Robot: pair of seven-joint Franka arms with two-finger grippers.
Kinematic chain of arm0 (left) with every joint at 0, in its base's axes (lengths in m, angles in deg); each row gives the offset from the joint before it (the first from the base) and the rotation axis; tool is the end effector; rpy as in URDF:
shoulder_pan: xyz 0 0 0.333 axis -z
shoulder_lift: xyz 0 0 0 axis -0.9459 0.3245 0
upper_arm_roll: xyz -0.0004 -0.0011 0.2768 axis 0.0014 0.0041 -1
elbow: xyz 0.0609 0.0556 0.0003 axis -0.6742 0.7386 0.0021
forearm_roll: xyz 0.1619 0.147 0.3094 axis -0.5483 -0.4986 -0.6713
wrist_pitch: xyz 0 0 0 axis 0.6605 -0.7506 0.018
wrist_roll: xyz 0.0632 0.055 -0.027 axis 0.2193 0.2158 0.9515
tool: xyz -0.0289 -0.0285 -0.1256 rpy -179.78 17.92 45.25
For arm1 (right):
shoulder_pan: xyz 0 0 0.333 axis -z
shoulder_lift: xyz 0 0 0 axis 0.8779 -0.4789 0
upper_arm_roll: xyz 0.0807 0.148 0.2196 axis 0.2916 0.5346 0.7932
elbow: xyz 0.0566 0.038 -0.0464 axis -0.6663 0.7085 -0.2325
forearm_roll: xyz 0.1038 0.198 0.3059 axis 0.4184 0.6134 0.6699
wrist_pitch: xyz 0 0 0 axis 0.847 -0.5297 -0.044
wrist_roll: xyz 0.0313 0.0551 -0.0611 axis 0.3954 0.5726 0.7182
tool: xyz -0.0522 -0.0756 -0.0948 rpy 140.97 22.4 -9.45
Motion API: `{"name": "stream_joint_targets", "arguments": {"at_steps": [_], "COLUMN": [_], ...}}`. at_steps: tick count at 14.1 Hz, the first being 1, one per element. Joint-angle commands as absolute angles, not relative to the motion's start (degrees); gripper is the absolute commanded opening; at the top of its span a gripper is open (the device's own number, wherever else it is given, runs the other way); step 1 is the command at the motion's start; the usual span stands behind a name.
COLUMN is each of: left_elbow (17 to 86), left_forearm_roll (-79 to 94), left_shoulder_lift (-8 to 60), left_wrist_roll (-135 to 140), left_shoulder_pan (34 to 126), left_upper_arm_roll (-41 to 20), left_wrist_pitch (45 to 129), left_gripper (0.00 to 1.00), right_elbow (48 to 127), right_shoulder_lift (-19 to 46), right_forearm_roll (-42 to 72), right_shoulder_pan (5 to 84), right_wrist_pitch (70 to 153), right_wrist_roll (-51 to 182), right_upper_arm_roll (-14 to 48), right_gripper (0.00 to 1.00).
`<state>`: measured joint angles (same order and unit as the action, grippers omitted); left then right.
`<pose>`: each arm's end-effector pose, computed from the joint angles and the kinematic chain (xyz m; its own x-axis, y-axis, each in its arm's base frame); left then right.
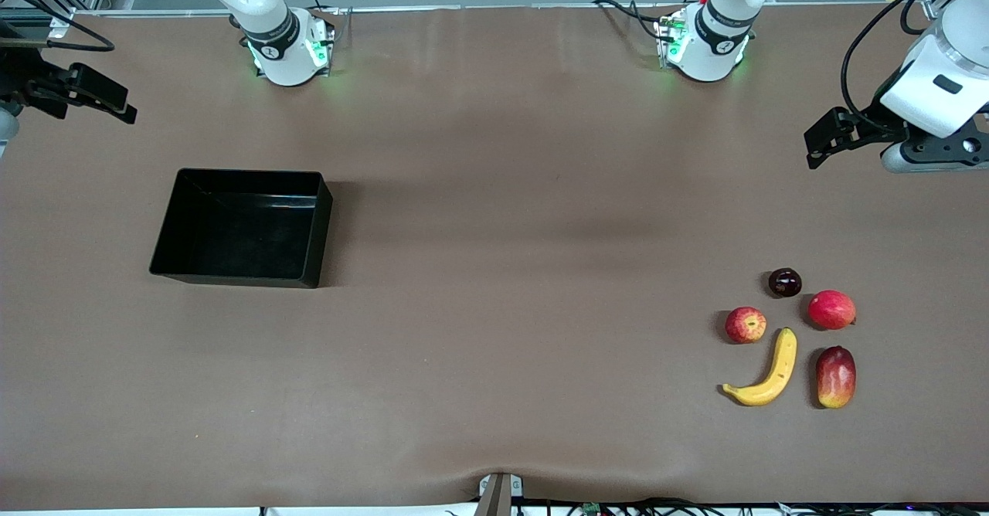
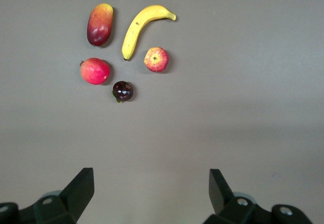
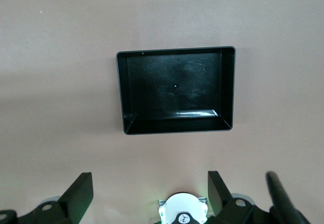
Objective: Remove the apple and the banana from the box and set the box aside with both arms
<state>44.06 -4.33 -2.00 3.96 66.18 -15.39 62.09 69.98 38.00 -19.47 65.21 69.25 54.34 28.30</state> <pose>0.5293 -0.0738 0.5673 0.9990 -0.0091 0.0442 -0.0068 -0.9986 -0.0518 0.5010 0.0238 0.6101 0.9892 -0.0599 -0.1335 -0.0635 -0.9977 -0.0227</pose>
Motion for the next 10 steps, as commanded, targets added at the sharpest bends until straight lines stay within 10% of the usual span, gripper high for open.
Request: {"name": "stream_joint_targets", "arguments": {"at_steps": [1, 10], "left_elbow": [41.7, 41.51], "left_forearm_roll": [-3.05, -2.43], "left_shoulder_lift": [-0.55, -1.07], "left_wrist_roll": [4.06, 3.53], "left_shoulder_pan": [65.26, 65.35], "left_upper_arm_roll": [-14.96, -14.88], "left_wrist_pitch": [61.57, 58.93], "left_gripper": [1.0, 1.0], "right_elbow": [72.12, 71.86], "right_shoulder_lift": [39.8, 39.89], "right_forearm_roll": [-20.33, -20.33], "right_shoulder_pan": [65.61, 65.43], "right_wrist_pitch": [69.8, 69.54], "right_wrist_roll": [59.97, 59.46], "right_upper_arm_roll": [28.51, 28.6], "right_gripper": [1.0, 1.0]}}
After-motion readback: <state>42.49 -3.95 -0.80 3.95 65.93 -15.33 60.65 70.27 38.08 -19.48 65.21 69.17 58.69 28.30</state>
